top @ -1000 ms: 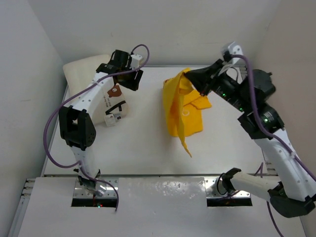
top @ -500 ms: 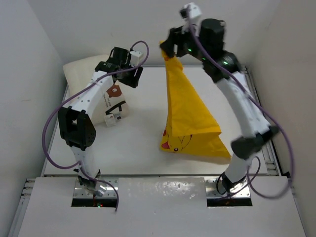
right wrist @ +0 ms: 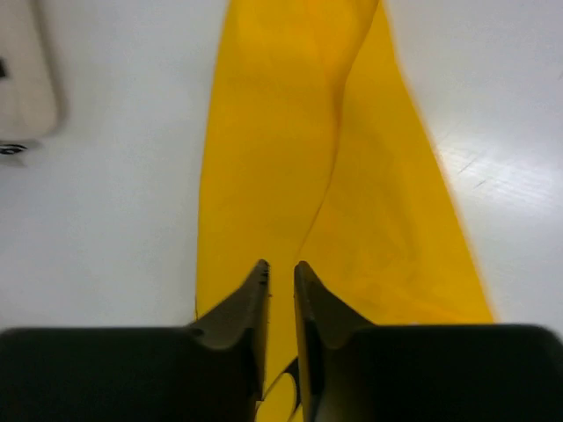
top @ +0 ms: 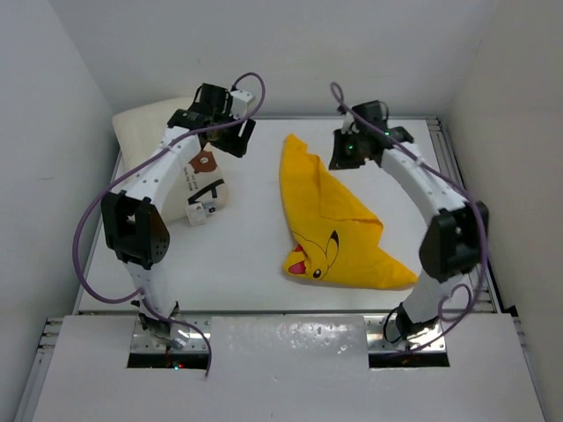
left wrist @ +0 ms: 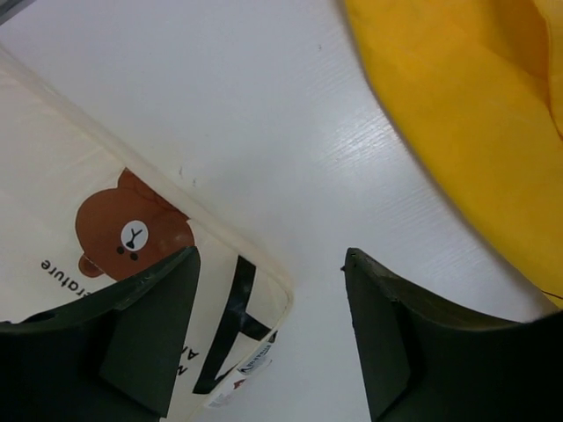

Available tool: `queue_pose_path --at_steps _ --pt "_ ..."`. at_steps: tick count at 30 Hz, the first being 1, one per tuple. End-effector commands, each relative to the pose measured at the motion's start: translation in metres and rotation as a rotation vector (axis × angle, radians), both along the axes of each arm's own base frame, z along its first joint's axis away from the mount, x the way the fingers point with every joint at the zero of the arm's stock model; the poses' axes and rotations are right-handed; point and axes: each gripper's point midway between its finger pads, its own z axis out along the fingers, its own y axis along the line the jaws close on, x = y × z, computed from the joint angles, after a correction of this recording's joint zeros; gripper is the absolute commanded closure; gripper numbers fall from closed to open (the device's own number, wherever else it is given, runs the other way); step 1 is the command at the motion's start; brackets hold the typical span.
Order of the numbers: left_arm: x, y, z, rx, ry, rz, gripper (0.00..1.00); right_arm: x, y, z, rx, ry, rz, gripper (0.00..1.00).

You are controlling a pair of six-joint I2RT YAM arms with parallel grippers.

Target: Put the pillow into the pillowcase

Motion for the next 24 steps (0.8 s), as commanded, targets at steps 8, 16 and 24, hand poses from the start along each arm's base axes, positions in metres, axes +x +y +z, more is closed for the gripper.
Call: queue_pose_path --at_steps 8,16,24 --pt "-0.015 -0.039 -0.015 -0.089 0.052 -0.113 0.36 -0.030 -0.023 -0.010 -0.046 -0.053 -0.039 0.27" --pt "-0.086 -0.114 -0.078 -0.182 0.265 -0.396 0.37 -0.024 -0.013 -0.062 -0.055 0.004 -0.106 0.10" --pt "-0.124 -0.166 -0.109 -0.160 0.306 -0.510 0.31 -0.037 -0.038 -0.141 -0.086 0.170 -0.253 0.56"
